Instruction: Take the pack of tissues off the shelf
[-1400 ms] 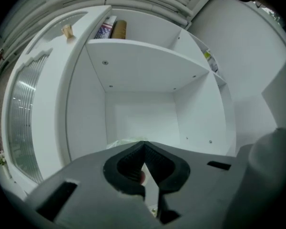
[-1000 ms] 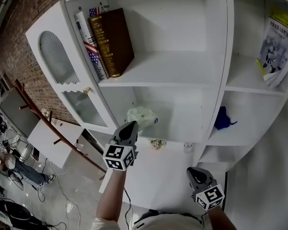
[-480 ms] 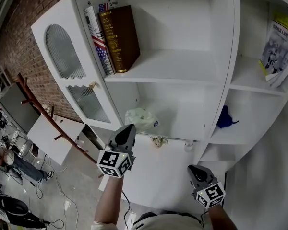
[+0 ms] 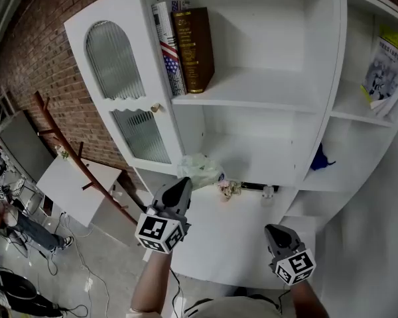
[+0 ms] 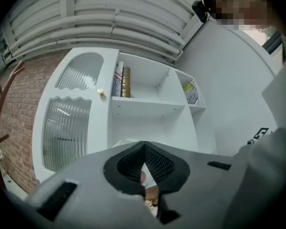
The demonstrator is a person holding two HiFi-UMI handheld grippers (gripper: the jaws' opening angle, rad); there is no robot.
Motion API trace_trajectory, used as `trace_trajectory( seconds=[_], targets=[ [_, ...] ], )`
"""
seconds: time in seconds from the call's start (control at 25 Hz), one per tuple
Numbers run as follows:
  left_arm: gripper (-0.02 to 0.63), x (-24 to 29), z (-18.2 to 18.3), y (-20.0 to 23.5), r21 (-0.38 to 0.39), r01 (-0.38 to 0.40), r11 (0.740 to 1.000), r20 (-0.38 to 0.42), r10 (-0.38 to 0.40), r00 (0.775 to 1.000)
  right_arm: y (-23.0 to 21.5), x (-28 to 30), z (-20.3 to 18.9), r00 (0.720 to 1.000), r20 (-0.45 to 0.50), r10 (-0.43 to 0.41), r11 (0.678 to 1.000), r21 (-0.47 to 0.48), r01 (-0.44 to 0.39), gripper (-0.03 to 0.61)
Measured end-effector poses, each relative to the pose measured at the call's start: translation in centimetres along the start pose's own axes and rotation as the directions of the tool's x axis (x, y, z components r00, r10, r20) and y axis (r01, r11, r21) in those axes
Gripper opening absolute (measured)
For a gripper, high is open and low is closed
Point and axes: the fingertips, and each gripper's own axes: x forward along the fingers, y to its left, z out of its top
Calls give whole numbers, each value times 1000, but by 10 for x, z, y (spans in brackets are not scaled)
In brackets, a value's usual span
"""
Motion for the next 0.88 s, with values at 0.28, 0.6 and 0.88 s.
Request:
trace_trajectory(
  seconds=[0.28,0.6,0.88],
  targets=[
    [23,-48,5,11,-8,33,999,12,-33,999,42,-6,8,999,8,-42,999,-16,42,34],
    [23,-95,-1,18,-28,72,997,4,-72,997,82,-22,14,996,3,-94,995,-34,95,34],
    [23,-127,-6,19,-20,109,994,1,-109,994,109,-40,20,989,10,-150,987,-56,151,34]
  ],
)
